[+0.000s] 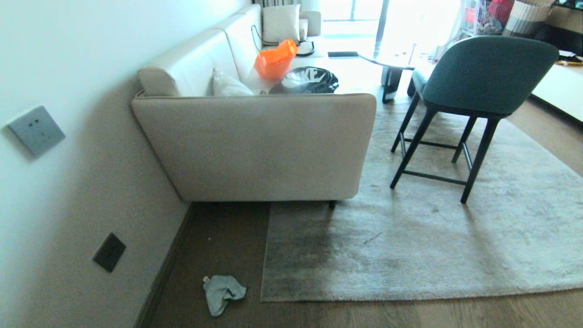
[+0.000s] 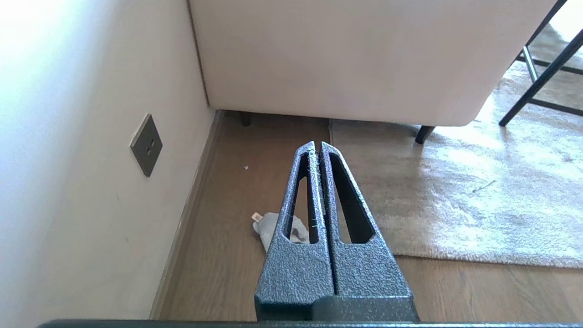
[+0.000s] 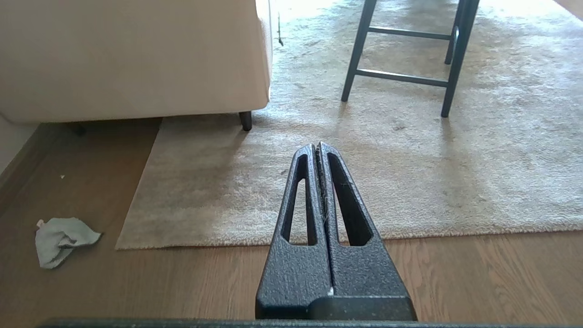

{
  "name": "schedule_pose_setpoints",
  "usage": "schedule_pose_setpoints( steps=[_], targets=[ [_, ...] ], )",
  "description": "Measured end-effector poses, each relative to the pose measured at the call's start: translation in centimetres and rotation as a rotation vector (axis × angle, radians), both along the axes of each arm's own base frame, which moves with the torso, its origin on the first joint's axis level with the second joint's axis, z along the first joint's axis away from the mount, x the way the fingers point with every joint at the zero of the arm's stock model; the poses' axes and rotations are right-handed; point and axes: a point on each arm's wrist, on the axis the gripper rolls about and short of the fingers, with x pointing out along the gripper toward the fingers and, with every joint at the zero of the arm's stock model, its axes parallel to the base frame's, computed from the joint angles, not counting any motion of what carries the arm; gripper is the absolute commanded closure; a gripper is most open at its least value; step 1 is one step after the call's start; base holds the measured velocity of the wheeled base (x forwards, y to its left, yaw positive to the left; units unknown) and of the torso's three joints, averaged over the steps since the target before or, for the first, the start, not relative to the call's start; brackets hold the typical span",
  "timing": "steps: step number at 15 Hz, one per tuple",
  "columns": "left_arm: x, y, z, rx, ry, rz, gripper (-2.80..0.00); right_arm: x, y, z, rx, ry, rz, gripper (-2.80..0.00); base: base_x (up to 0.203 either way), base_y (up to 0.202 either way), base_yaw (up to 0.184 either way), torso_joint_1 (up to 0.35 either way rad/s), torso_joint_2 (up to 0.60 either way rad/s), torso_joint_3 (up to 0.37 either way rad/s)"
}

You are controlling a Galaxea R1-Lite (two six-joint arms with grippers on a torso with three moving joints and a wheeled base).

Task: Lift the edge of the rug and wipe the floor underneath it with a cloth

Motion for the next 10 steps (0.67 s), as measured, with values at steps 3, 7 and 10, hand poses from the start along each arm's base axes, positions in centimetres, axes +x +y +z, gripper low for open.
schedule_pose_setpoints(
  steps=[3, 7, 10],
  targets=[
    [0.00, 0.00, 0.00, -0.001, 0.000, 0.000, 0.00, 0.00, 0.00, 0.01, 0.002, -0.001, 0.000, 0.00, 0.000, 0.000, 0.000, 0.000, 0.00, 0.000],
    [0.00, 0.00, 0.00, 0.001, 0.000, 0.000, 0.00, 0.00, 0.00, 0.00, 0.002, 0.000, 0.000, 0.00, 0.000, 0.000, 0.000, 0.002, 0.00, 0.054],
    [0.00, 0.00, 0.00, 0.001, 0.000, 0.000, 0.00, 0.00, 0.00, 0.00, 0.000, 0.000, 0.000, 0.00, 0.000, 0.000, 0.000, 0.000, 0.00, 0.000]
  ],
)
